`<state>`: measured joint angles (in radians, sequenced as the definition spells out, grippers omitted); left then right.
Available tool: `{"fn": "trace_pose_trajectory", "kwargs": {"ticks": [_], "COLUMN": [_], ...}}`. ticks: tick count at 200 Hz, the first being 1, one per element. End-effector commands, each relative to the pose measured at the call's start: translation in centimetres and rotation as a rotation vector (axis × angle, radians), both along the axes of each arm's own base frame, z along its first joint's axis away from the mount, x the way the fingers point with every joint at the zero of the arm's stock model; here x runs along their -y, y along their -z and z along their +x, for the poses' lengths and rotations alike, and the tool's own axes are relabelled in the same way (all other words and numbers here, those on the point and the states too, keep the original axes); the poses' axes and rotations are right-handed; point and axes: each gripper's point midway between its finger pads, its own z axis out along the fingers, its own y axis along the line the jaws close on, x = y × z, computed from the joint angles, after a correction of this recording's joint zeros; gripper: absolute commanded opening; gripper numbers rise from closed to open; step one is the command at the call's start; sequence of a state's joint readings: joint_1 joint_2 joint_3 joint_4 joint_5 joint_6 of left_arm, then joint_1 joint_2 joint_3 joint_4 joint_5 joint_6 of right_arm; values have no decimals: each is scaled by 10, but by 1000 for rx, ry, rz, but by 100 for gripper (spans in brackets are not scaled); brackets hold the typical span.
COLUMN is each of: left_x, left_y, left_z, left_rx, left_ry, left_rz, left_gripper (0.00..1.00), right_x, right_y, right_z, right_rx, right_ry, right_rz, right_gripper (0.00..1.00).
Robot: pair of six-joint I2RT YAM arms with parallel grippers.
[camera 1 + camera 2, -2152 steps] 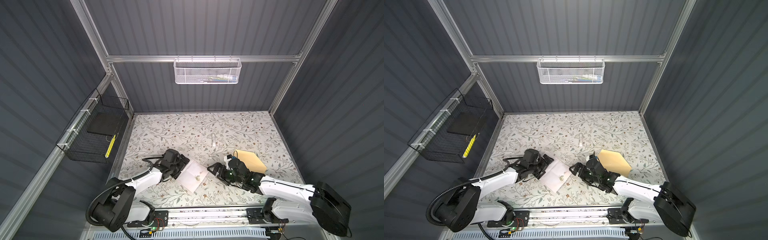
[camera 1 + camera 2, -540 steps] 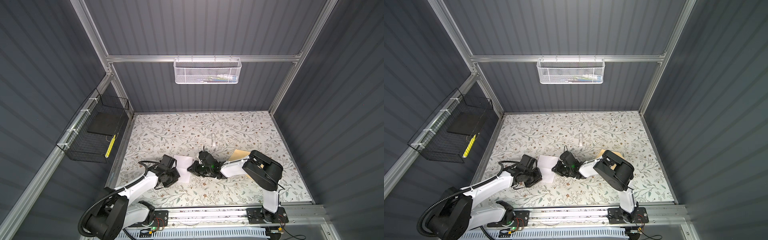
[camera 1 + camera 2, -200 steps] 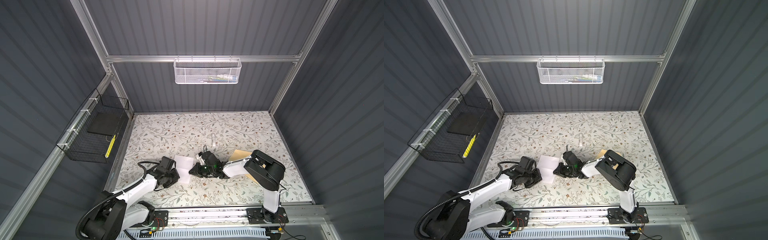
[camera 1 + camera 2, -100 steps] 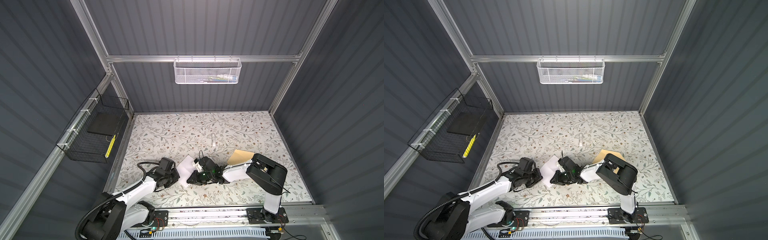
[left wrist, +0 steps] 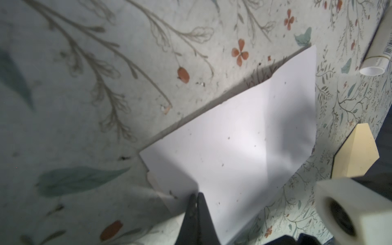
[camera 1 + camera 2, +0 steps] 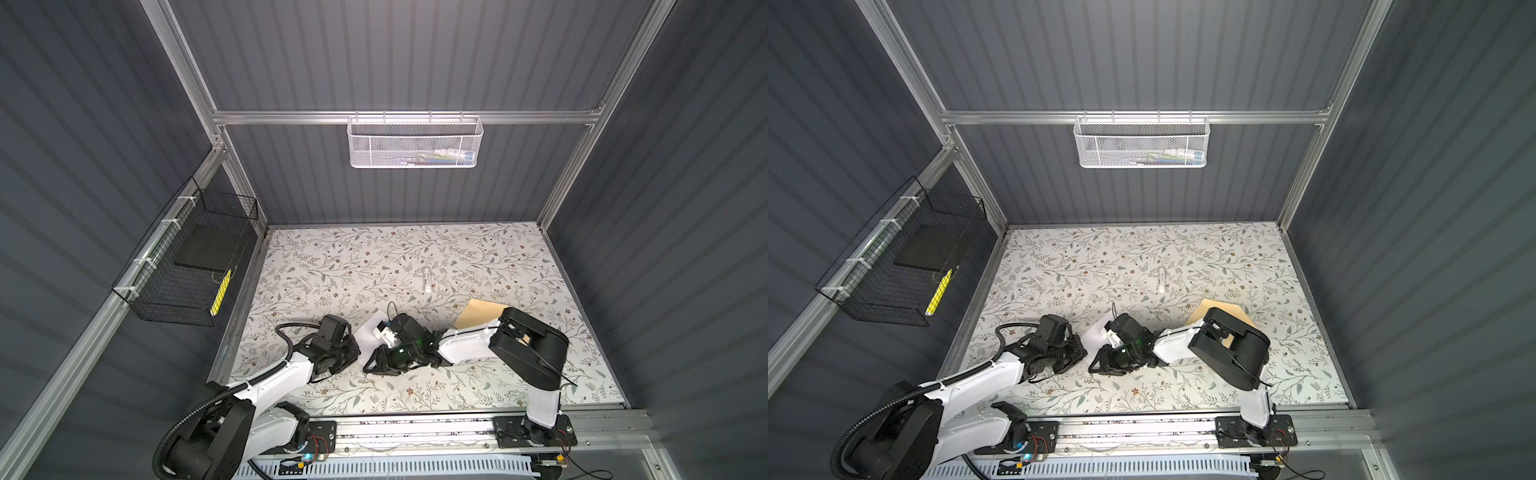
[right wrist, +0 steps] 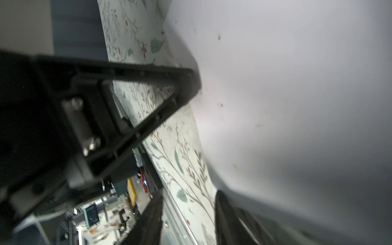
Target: Place the letter into the envelope and seal it
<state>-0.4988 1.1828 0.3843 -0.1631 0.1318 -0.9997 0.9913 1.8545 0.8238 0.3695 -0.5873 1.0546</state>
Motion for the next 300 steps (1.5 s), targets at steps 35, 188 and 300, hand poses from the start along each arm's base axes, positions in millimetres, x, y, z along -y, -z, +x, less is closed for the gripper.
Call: {"fn": "trace_pose_trajectory", "kwargs": {"ticks": [35,188,300], "left_x": [-34,-36,-25], "left_y": [37,37,33], "left_z": [-44,-30,-18], "left_rx": [-180,-124,-86], "left_ry": [-5,60,78], "left_rz": [156,219,187], "left_gripper": [0,1,1], "right_x": [76,98,76], "right_y": [-16,8,31], "right_z": [38,100,94], "right_rx": [137,391,35], "right_ry": [161,28,249], "right_rz": [-181,-466,-187], "right_gripper": [79,90,74]}}
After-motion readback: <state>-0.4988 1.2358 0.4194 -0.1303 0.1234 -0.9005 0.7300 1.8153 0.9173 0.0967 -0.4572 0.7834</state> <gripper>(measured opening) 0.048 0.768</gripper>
